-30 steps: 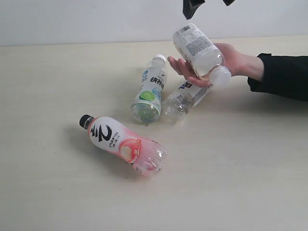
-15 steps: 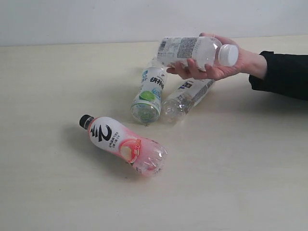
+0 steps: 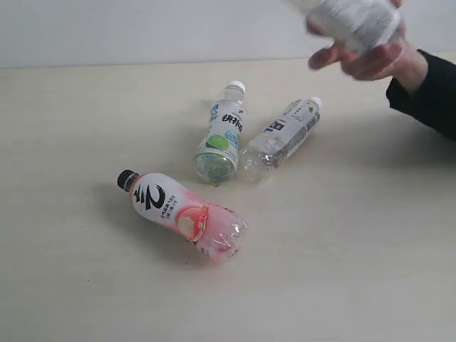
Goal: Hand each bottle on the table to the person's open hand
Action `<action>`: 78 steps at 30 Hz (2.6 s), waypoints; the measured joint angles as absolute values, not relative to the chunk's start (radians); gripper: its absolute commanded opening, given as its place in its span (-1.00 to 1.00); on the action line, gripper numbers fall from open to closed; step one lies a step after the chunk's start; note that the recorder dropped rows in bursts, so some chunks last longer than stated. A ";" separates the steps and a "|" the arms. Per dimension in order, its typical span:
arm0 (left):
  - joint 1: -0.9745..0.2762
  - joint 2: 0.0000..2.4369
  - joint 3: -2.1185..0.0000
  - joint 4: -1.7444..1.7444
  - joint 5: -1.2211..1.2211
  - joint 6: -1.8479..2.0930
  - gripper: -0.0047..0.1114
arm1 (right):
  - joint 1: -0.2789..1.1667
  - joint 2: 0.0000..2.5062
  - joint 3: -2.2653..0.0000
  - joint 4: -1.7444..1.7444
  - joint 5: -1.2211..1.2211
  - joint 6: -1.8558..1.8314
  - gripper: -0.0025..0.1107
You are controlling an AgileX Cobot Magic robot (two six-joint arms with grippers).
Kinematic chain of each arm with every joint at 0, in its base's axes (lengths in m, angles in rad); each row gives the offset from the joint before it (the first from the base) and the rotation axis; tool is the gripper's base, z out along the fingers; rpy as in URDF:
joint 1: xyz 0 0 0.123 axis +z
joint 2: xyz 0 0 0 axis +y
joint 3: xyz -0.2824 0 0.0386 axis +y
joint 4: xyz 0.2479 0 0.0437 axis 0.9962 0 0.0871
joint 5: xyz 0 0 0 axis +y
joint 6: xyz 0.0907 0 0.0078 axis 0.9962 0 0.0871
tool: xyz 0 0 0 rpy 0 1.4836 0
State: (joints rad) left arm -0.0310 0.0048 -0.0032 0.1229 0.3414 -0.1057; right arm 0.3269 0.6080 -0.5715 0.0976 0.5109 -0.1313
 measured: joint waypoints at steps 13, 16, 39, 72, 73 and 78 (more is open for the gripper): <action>-0.031 0.005 -0.003 0.123 0.341 -0.106 -0.88 | 0.327 0.305 -0.317 0.102 0.363 -0.131 -0.92; -0.031 0.005 -0.003 0.123 0.341 -0.106 -0.88 | 0.327 0.263 -0.268 0.105 0.339 -0.131 -0.92; -0.031 0.005 -0.003 0.123 0.341 -0.106 -0.88 | 0.327 0.004 -0.253 0.160 0.294 -0.128 -0.92; -0.031 0.005 -0.003 0.123 0.341 -0.106 -0.88 | 0.382 0.223 -0.364 0.122 0.236 -0.101 -0.96; -0.031 0.005 -0.003 0.123 0.341 -0.106 -0.88 | 0.382 0.311 -0.395 0.131 0.274 -0.085 -0.96; -0.031 0.005 -0.003 0.123 0.341 -0.106 -0.88 | 0.382 0.792 -0.667 0.180 0.553 -0.111 -0.96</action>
State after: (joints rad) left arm -0.0310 0.0048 -0.0032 0.1229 0.3414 -0.1057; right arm 0.3823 0.7923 -0.6675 0.1797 0.5526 -0.1109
